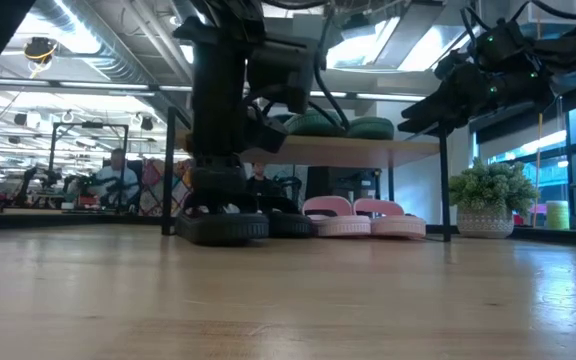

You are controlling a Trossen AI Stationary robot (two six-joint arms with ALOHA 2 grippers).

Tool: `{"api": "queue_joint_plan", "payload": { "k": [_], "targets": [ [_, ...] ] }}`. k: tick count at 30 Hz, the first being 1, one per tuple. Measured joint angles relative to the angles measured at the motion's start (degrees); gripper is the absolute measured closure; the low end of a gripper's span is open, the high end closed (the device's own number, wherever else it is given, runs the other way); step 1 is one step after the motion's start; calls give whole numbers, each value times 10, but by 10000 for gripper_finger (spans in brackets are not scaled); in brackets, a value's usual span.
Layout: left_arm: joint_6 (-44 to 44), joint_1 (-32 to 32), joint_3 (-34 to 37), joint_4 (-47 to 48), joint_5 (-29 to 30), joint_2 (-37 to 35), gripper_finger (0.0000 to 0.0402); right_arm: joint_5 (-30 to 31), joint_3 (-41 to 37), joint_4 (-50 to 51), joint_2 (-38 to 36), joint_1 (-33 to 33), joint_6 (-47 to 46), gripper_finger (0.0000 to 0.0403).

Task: Pick and place slides into the shelf
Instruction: Put the black slide under the shelf

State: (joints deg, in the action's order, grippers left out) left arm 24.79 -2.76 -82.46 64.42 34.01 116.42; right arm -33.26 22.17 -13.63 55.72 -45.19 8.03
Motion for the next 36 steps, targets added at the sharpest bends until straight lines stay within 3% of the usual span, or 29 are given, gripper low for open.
{"api": "queue_joint_plan", "payload": {
  "k": [21, 36],
  "targets": [
    [-48, -37, -9, 26, 41, -2, 204, 2, 0, 12, 0, 0, -3, 83],
    [-28, -60, -10, 28, 0, -7, 204, 2, 0, 11, 0, 0, -8, 83]
  ]
}}
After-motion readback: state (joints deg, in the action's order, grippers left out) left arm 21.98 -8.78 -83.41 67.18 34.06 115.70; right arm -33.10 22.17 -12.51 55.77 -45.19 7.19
